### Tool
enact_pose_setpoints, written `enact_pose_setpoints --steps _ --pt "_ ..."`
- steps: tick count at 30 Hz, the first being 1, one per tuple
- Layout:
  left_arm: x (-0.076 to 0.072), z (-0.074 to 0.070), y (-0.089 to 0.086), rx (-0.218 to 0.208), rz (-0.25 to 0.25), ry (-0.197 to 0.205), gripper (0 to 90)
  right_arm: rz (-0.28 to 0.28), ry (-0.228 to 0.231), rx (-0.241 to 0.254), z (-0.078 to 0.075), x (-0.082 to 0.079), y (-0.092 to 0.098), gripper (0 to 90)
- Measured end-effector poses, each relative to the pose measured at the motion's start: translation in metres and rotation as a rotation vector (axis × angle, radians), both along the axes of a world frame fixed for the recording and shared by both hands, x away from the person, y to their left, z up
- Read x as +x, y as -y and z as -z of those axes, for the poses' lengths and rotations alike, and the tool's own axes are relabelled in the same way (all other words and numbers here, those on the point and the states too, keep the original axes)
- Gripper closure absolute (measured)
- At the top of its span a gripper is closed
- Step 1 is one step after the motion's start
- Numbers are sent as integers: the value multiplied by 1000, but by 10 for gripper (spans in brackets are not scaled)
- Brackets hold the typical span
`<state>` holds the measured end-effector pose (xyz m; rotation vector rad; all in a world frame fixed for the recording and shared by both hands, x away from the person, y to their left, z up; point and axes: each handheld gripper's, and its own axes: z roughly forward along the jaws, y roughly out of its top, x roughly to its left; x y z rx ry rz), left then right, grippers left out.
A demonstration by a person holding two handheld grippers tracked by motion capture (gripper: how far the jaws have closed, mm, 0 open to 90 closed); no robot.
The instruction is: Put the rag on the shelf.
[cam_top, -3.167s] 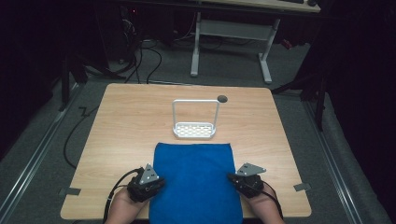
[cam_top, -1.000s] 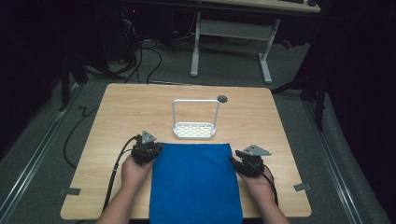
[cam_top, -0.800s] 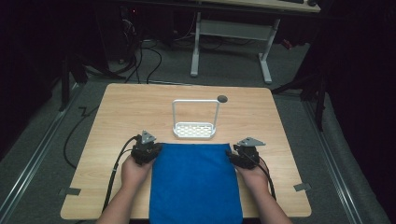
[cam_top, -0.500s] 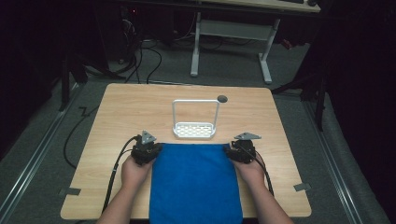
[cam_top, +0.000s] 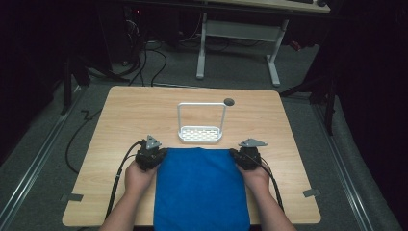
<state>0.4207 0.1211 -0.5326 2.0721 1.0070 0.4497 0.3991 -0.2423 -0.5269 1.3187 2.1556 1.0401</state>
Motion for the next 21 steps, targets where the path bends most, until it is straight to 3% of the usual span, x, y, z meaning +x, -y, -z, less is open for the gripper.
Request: enact_pose_setpoints --steps 2,3,4,7,9,10,12,14,18,21 --pt "-2 -3 -2 -24 -3 11 880 -9 50 12 -7 -8 0 888" --pt "-4 -9 -4 -69 -11 27 880 -10 66 19 -9 -12 -1 888" --pt "-4 -9 -4 -69 -11 27 881 -10 66 19 -9 -12 -1 888" --pt "-13 -24 -6 -118 -14 88 881 -16 133 22 -20 -22 -1 888" --pt "-23 -37 -8 -145 -20 149 881 -19 181 39 -30 -30 0 888" --pt "-23 -37 -8 -145 -20 149 881 -19 181 39 -30 -30 0 888" --pt "-30 -49 -10 -164 -29 203 881 -14 234 68 -42 -38 4 888" --pt "-32 -53 -11 -171 -29 218 881 -10 243 74 -45 -40 5 888" --pt "-43 -70 -14 -215 -28 284 880 -5 310 105 -61 -50 8 888" --pt "-48 -76 -14 -232 -24 307 880 -8 330 114 -67 -54 8 887"
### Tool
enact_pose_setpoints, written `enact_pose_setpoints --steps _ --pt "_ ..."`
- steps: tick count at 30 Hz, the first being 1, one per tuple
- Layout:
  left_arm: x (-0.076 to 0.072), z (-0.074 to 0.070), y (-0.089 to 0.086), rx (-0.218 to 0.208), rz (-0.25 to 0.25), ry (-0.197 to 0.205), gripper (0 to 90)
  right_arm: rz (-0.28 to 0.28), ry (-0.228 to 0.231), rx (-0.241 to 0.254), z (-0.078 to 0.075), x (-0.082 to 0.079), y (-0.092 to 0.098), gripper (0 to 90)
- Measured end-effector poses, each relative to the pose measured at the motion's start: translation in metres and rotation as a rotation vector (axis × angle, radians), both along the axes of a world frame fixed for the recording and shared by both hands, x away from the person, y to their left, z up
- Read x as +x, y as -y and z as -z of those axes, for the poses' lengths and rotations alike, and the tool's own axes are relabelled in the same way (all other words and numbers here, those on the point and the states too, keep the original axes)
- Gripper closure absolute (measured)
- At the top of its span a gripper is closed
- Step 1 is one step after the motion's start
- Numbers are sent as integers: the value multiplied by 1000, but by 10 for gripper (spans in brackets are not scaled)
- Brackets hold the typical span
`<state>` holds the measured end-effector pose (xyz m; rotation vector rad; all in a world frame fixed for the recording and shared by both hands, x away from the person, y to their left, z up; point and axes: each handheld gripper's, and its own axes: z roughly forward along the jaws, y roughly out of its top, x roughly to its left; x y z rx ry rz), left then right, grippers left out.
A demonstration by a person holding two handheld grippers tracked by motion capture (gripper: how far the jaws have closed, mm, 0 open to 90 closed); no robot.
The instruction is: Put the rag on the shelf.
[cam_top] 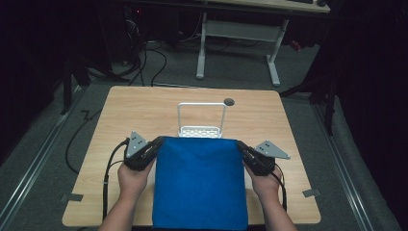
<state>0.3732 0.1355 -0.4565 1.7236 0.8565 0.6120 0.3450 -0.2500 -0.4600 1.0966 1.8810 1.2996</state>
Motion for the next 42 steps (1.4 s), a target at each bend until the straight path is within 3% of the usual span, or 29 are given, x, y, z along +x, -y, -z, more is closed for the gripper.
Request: enact_pose_setpoints --steps 8,23,33,42 --pt "-16 -25 -1 -60 15 91 880 -14 83 27 -24 -14 0 887" --pt "-44 -65 -1 -97 44 234 880 -41 226 68 -66 -40 -1 887" --pt "-41 -85 1 -105 46 290 880 -32 304 71 -91 -44 1 887" --pt "-25 -103 1 -110 31 315 881 -21 349 56 -117 -31 1 888"
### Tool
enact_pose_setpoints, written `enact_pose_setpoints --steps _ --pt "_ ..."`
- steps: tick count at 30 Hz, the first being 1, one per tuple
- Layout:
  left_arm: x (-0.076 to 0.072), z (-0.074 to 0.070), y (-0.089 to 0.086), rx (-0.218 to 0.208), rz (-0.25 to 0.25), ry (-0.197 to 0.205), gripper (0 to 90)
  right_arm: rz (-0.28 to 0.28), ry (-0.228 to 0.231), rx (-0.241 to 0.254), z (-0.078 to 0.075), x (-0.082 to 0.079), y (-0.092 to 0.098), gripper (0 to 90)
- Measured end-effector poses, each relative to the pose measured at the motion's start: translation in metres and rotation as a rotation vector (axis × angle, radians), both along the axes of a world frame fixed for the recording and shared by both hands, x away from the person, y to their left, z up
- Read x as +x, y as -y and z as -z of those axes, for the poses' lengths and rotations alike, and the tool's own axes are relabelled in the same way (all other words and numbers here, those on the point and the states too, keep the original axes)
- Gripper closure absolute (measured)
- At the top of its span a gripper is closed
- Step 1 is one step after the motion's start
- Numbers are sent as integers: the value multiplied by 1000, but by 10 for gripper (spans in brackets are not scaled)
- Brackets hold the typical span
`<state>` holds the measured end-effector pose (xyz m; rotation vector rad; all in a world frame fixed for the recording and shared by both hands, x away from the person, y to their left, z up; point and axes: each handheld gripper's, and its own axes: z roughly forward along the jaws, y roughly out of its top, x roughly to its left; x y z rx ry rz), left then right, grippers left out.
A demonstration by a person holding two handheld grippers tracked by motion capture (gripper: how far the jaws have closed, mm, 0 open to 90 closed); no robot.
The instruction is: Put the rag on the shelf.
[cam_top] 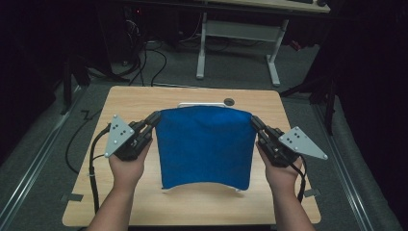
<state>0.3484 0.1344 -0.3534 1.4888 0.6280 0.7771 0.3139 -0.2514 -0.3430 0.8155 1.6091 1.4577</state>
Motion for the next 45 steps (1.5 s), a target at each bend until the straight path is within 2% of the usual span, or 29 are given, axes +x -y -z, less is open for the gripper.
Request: enact_pose_setpoints --steps 8,12,17,20,26,36,41,43,45 --pt "17 -22 3 36 -23 44 882 12 13 -4 -16 18 -1 888" --pt "28 -30 5 49 -34 54 883 26 18 4 -20 28 -2 888" --pt "43 -39 1 14 -40 38 883 38 22 11 -28 40 -3 888" --pt "52 -44 0 7 -49 26 883 47 21 12 -33 48 -4 889" --pt "70 -51 -1 46 -84 20 885 62 16 -5 -41 65 -6 889" --pt "105 -53 7 111 -123 2 886 100 3 -27 -45 98 -9 889" --pt "124 -52 8 129 -150 -28 887 129 -18 -49 -46 118 -8 890" --pt "130 -52 7 128 -158 -43 887 133 -22 -53 -45 121 -8 890" --pt "140 -53 9 153 -174 -56 887 146 -44 -60 -42 134 -6 890"
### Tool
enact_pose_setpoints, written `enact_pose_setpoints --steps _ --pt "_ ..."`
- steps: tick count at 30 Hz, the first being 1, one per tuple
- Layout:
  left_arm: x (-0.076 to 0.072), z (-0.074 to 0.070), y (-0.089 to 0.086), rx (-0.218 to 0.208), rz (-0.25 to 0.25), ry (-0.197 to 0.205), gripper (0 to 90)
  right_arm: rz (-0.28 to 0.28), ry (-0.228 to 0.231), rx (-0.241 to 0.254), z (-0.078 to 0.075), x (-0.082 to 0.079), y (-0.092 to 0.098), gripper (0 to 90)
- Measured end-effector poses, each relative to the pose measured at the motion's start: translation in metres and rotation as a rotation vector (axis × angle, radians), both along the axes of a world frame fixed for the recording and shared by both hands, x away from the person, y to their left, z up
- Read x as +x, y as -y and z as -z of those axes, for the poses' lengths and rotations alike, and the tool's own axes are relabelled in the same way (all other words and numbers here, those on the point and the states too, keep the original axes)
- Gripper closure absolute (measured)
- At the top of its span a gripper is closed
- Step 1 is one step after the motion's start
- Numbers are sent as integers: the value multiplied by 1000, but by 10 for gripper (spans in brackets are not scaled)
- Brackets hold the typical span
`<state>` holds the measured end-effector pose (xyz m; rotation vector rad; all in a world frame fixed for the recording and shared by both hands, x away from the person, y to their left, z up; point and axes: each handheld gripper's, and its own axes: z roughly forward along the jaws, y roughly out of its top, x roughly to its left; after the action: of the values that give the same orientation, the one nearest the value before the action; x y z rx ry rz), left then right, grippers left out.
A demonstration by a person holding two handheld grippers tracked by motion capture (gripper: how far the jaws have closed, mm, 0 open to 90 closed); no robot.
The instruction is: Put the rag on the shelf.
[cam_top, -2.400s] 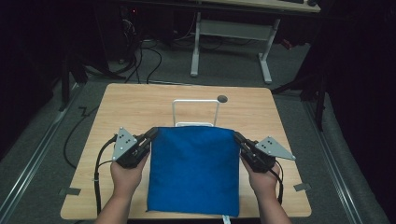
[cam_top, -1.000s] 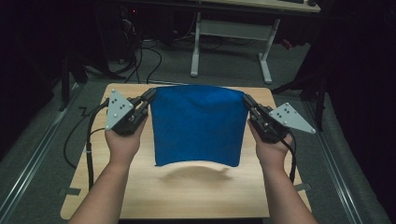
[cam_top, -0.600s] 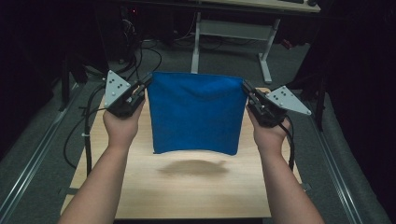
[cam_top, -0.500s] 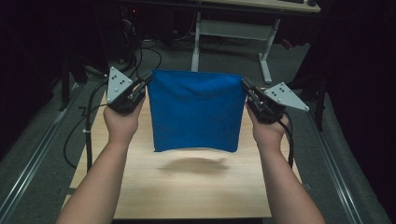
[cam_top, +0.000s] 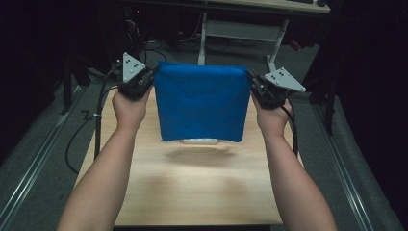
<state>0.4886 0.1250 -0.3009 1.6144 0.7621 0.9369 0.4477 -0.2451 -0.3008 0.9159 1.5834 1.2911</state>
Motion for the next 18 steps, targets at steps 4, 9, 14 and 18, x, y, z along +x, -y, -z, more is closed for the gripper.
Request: enact_pose_setpoints --steps 4,9,14,18 --pt "13 1 2 30 -24 -17 887 6 -23 -34 5 16 -2 889" --pt "28 11 4 54 -37 -70 887 17 -50 -54 10 32 -5 890" --pt "43 39 1 60 -47 -180 887 5 -115 -89 27 47 -8 890" --pt "47 65 1 89 -40 -242 887 4 -163 -111 44 53 -11 890"
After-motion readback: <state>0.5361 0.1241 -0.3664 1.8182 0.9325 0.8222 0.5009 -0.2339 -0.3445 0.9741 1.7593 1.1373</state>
